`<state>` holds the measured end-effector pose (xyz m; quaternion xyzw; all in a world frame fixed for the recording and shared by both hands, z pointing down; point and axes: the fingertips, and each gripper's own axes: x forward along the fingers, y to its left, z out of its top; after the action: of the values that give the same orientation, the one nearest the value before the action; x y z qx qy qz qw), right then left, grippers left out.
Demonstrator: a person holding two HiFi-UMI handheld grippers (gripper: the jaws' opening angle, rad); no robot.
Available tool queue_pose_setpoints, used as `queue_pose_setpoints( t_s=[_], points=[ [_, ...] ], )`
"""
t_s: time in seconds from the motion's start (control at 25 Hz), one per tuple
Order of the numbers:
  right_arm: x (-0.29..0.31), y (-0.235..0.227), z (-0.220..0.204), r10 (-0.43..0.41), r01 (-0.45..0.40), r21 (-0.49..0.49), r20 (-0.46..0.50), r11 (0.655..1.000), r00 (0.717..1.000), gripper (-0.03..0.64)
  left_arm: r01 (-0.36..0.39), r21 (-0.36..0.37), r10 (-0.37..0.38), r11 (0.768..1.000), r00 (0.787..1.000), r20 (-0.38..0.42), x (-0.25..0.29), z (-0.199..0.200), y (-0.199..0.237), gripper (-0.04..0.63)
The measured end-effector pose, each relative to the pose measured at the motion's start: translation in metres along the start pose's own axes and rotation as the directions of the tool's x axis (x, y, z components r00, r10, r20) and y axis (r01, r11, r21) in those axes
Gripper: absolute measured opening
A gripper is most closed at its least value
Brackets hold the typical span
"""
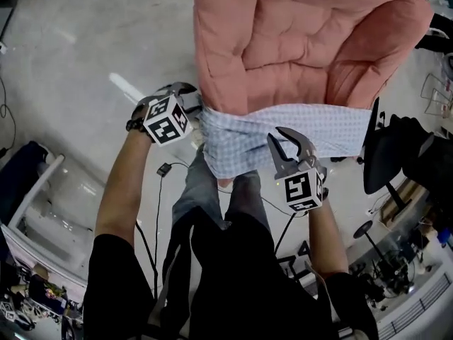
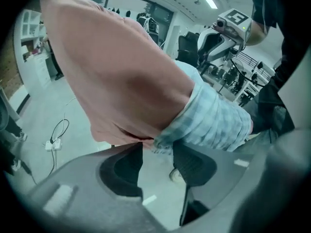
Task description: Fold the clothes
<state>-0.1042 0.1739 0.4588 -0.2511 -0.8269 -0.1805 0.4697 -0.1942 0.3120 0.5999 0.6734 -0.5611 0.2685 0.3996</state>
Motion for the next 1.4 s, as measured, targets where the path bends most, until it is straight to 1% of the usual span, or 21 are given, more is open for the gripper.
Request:
queue_pose_setpoints(
  t_s=[0.12, 0.28, 0.48, 0.52, 0.6, 0.68, 0.76, 0.84, 0.96, 1.08, 1.2, 1.28, 1.4],
  points=[
    [-0.002, 0.002, -0.009, -0.010, 0.010, 0.028, -0.003, 1.000, 1.000, 0.083, 0.062, 0.044, -0.061, 0.997, 0.997, -0.037, 0.013, -0.009, -0.002, 0.201],
    [-0.007, 0.006, -0.027, -0.025, 0.027, 0.058, -0.038, 0.998, 0.999, 0.081, 0.098, 0.115, -0.091, 0.988, 0.993, -0.070, 0.021, -0.009, -0.004, 0.201],
    [-0.006, 0.008, -0.031, -0.039, 0.043, 0.059, -0.053, 0.997, 0.998, 0.081, 0.152, 0.184, -0.137, 0.971, 0.987, -0.089, 0.027, -0.001, -0.011, 0.204],
    [-0.006, 0.007, -0.032, -0.041, 0.043, 0.051, -0.054, 0.998, 0.998, 0.081, 0.159, 0.192, -0.143, 0.969, 0.986, -0.090, 0.028, 0.002, -0.013, 0.196],
    [-0.007, 0.005, -0.035, -0.039, 0.040, 0.035, -0.053, 0.999, 0.998, 0.081, 0.158, 0.193, -0.143, 0.968, 0.986, -0.091, 0.029, 0.007, -0.016, 0.133],
    [-0.005, 0.003, -0.037, -0.031, 0.032, 0.022, -0.051, 0.999, 0.998, 0.081, 0.138, 0.173, -0.124, 0.975, 0.988, -0.086, 0.026, 0.007, -0.017, 0.066],
    [-0.001, 0.000, -0.036, -0.021, 0.021, 0.003, -0.052, 1.000, 0.998, 0.081, 0.113, 0.148, -0.101, 0.983, 0.991, -0.084, 0.016, 0.004, -0.017, 0.052],
    [0.005, 0.000, -0.034, -0.007, 0.005, -0.027, -0.062, 1.000, 0.998, 0.081, 0.088, 0.127, -0.077, 0.988, 0.993, -0.086, 0.004, -0.002, -0.020, 0.049],
    [0.016, 0.004, -0.036, 0.017, -0.027, -0.105, -0.093, 0.994, 0.995, 0.083, 0.042, 0.106, -0.032, 0.993, 0.995, -0.092, -0.016, -0.012, -0.030, 0.048],
    [0.029, 0.009, -0.039, 0.026, -0.050, -0.188, -0.128, 0.981, 0.991, 0.095, -0.013, 0.097, 0.023, 0.995, 0.995, -0.098, -0.041, -0.019, -0.039, 0.046],
    [0.041, 0.010, -0.042, 0.034, -0.074, -0.243, -0.166, 0.967, 0.986, 0.098, -0.069, 0.069, 0.075, 0.995, 0.994, -0.084, -0.068, -0.018, -0.048, 0.046],
    [0.048, 0.012, -0.043, 0.048, -0.103, -0.278, -0.200, 0.955, 0.979, 0.106, -0.105, 0.053, 0.109, 0.993, 0.991, -0.075, -0.085, -0.015, -0.053, 0.046],
    [0.054, 0.019, -0.050, 0.058, -0.155, -0.359, -0.267, 0.920, 0.962, 0.115, -0.150, 0.040, 0.152, 0.988, 0.986, -0.071, -0.105, -0.010, -0.066, 0.044]
  ],
)
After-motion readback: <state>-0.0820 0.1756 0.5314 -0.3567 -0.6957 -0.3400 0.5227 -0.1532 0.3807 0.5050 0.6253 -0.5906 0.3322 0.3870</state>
